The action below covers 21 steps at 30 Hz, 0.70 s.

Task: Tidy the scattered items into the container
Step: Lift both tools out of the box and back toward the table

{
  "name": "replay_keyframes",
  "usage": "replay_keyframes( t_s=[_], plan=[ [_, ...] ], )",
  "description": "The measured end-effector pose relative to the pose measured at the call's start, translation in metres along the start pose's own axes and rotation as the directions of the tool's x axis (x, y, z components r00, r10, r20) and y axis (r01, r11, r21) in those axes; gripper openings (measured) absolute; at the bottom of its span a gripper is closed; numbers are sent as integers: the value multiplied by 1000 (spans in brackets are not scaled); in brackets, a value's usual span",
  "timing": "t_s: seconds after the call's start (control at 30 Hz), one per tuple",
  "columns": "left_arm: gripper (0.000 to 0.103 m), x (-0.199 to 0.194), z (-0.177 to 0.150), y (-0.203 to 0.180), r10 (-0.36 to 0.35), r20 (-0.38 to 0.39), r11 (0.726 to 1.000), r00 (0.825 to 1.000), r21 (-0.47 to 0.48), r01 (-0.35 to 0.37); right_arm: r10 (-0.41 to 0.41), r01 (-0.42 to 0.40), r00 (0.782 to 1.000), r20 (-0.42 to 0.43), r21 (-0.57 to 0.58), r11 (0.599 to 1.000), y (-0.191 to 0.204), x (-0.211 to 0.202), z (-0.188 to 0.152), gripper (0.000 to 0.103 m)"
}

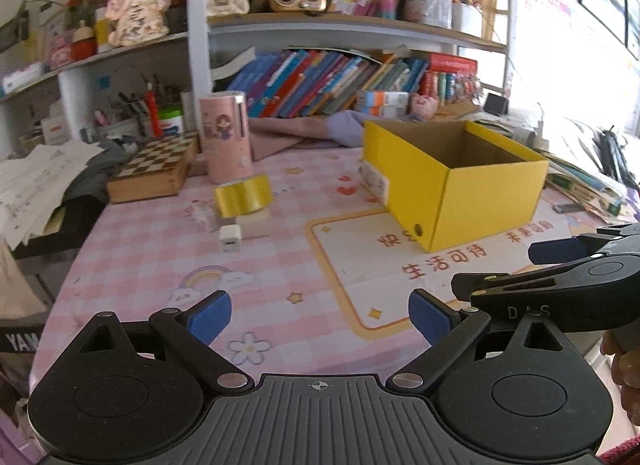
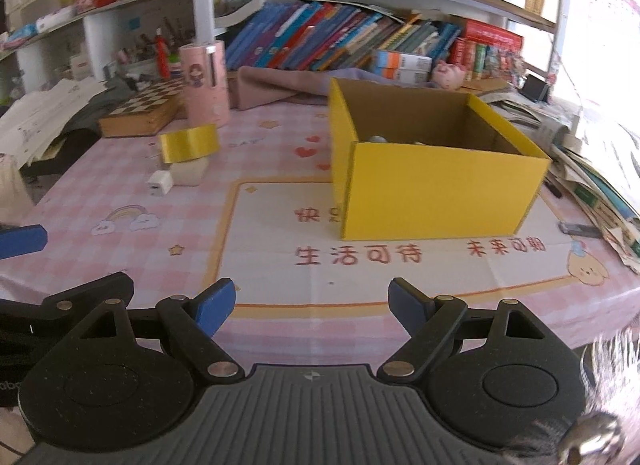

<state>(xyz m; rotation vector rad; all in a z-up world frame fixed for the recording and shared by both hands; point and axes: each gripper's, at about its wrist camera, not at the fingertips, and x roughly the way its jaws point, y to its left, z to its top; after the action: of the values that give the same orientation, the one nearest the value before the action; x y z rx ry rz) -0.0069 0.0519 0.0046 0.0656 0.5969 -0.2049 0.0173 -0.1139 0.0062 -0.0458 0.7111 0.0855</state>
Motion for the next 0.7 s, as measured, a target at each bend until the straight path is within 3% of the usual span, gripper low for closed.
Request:
replay_keyframes(
  t_s=[0.33,0.7],
  plan=[
    [97,-10,-5,29,105,-2,991,994,-81,-105,99,-99,995,-3,-87,991,33,10,13,83],
    [97,2,2,43,150,-10,984,989,-98,-151,147,-147,989,-11,-121,982,49,29,28,83]
  ],
)
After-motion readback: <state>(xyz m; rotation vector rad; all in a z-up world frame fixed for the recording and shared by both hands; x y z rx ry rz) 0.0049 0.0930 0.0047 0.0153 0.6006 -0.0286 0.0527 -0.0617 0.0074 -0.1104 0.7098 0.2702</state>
